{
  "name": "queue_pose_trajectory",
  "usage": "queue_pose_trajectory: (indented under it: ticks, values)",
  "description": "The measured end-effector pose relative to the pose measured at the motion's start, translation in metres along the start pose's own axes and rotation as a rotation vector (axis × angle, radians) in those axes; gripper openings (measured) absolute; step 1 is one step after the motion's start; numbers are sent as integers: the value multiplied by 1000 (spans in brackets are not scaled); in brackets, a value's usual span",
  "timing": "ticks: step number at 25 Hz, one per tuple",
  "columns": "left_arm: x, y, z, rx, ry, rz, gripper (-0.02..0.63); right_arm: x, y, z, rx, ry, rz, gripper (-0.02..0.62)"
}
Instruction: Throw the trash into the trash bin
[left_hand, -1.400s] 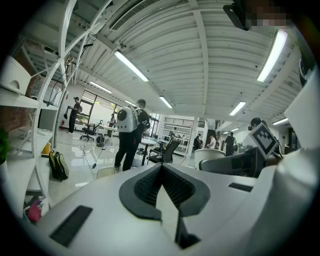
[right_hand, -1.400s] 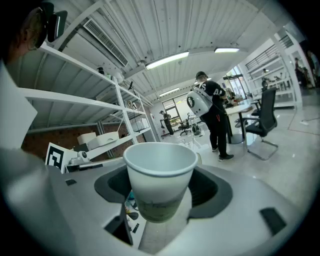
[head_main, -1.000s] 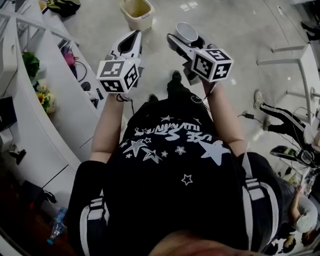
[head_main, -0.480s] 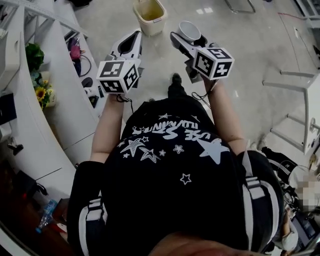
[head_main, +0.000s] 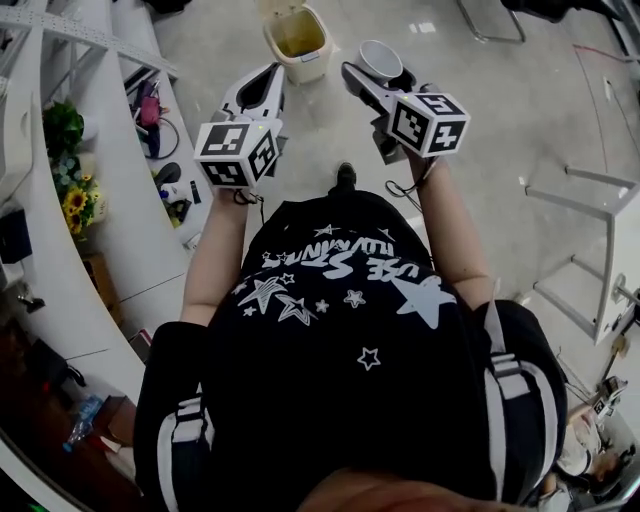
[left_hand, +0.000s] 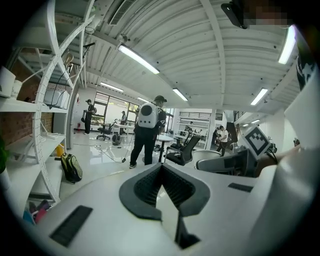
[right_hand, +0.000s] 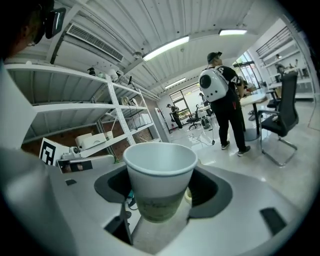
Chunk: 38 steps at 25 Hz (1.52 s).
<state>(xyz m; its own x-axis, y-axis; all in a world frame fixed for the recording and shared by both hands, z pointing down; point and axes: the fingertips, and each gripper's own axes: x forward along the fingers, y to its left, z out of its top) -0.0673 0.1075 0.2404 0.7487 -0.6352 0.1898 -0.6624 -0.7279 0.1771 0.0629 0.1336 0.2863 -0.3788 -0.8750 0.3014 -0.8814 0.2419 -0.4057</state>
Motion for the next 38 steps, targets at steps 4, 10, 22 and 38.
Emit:
queue_pose_trajectory:
  ticks: [4, 10, 22, 38]
  values:
    - [27, -3, 8, 0, -8, 36, 11, 5, -28, 15, 1, 8, 24, 327]
    - [51, -2, 9, -11, -12, 103, 9, 14, -59, 16, 7, 45, 77, 327]
    - [76, 20, 15, -13, -11, 142, 11, 49, -78, 26, 10, 81, 102, 327]
    - [187, 104, 20, -43, 48, 26, 9, 145, -122, 68, 13, 101, 21, 327]
